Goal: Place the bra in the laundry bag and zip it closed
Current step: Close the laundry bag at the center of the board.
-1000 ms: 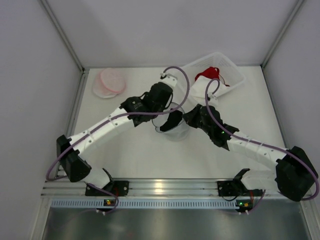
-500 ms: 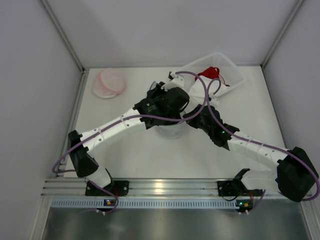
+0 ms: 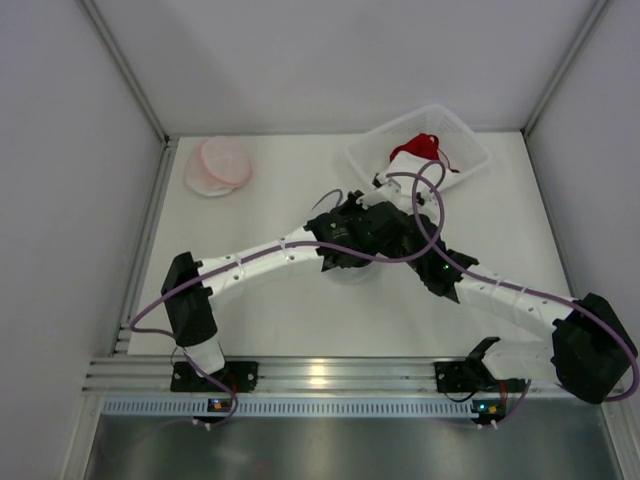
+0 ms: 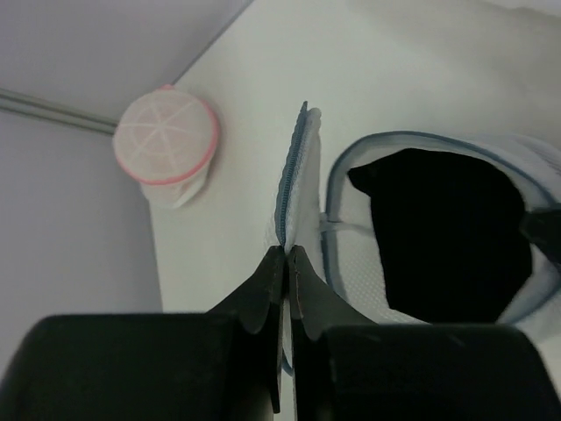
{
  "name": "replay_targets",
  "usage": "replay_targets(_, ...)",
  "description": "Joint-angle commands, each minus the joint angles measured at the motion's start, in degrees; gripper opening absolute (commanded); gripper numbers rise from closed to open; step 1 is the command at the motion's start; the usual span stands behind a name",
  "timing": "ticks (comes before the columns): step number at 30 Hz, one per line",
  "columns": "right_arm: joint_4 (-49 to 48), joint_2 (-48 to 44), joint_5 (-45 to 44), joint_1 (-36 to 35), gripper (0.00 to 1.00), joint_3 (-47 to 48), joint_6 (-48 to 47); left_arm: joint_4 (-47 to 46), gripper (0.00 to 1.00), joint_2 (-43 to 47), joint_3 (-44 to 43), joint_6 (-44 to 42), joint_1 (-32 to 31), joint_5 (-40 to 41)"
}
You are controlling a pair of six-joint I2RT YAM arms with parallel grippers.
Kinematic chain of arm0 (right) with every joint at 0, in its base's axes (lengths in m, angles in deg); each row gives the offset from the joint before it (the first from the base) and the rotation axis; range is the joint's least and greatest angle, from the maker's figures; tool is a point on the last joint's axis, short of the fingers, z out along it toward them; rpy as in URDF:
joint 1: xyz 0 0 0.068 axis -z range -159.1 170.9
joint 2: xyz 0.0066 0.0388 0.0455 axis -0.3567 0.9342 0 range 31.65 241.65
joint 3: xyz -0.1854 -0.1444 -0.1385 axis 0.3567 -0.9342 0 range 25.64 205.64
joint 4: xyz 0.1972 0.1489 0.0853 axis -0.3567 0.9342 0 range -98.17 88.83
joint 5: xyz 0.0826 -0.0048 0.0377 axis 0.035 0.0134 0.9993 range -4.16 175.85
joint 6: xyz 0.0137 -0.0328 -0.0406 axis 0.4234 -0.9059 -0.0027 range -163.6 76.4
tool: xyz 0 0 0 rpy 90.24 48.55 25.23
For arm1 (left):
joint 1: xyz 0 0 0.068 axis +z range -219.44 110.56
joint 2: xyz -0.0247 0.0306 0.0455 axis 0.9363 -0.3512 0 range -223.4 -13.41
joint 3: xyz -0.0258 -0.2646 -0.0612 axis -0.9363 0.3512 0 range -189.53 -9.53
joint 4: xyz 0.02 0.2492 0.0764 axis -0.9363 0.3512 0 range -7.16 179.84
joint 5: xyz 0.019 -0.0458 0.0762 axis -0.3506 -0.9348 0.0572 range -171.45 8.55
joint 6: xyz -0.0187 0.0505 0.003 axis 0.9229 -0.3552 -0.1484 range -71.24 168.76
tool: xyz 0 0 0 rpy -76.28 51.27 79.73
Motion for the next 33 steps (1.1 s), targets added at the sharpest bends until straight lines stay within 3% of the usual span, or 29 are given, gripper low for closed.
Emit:
replay_targets(1,-4.22,-1.77,-0.94,-0.58,0.00,-0.07,0.47,-0.44,0.08,1.85,-3.85,5.33,-0.87,-11.36)
replay_targets(5,-3.34,-2.57,-1.64,-0.41,0.00,-0.69,0.64,-0.35,0.21,2.73,-4.91,9.12,-0.87,-18.31)
replay_targets(6,-3.34,-2.65,-1.56,-0.06,0.00,-1.04,0.82,-0.35,0.36,3.08,-4.91,9.39,-0.87,-20.41)
replay_targets(9,-3.25,-2.65,-1.12,0.38,0.00,-1.83,0.47,-0.35,0.54,5.28,-4.48,10.62,-0.87,-22.63)
replay_targets(10,-3.34,-2.65,-0.77,0.56,0.00,-2.27,0.38,-0.26,0.69,6.85,-4.13,11.32,-0.79,-22.98)
replay_targets(11,-3.25,-2.83,-0.77,0.65,0.00,-2.53,0.38,-0.26,0.96,7.91,-3.86,11.67,-0.61,-22.90)
replay_targets(12,-3.25,-3.09,-0.51,0.74,0.00,-3.06,0.29,-0.26,0.98,10.27,-2.81,12.20,-0.44,-22.72)
replay_targets(15,-2.64,-3.62,0.02,1.26,0.00,-3.41,-0.67,-0.53,0.98,14.76,2.44,16.14,3.59,-22.72)
replay_targets(19,-2.37,-3.53,1.16,1.27,0.00,-3.41,-1.11,-5.34,0.98,24.76,14.83,22.99,20.09,-32.01)
replay_targets(20,-2.37,-3.53,1.51,1.44,0.00,-3.24,-1.20,-9.36,0.98,26.19,17.38,23.80,26.66,-37.00)
replay_targets(25,-1.15,-3.09,2.31,1.53,0.00,-1.40,-2.96,-19.93,0.98,29.20,30.58,29.24,40.14,-51.44)
replay_targets(27,-0.62,-3.09,2.83,1.44,0.00,-0.52,-3.83,-23.46,0.96,26.05,33.74,30.21,42.01,-54.09)
replay_targets(33,0.62,-3.36,2.92,1.53,0.00,-0.07,-4.45,-28.37,0.89,18.13,35.51,30.48,42.98,-51.99)
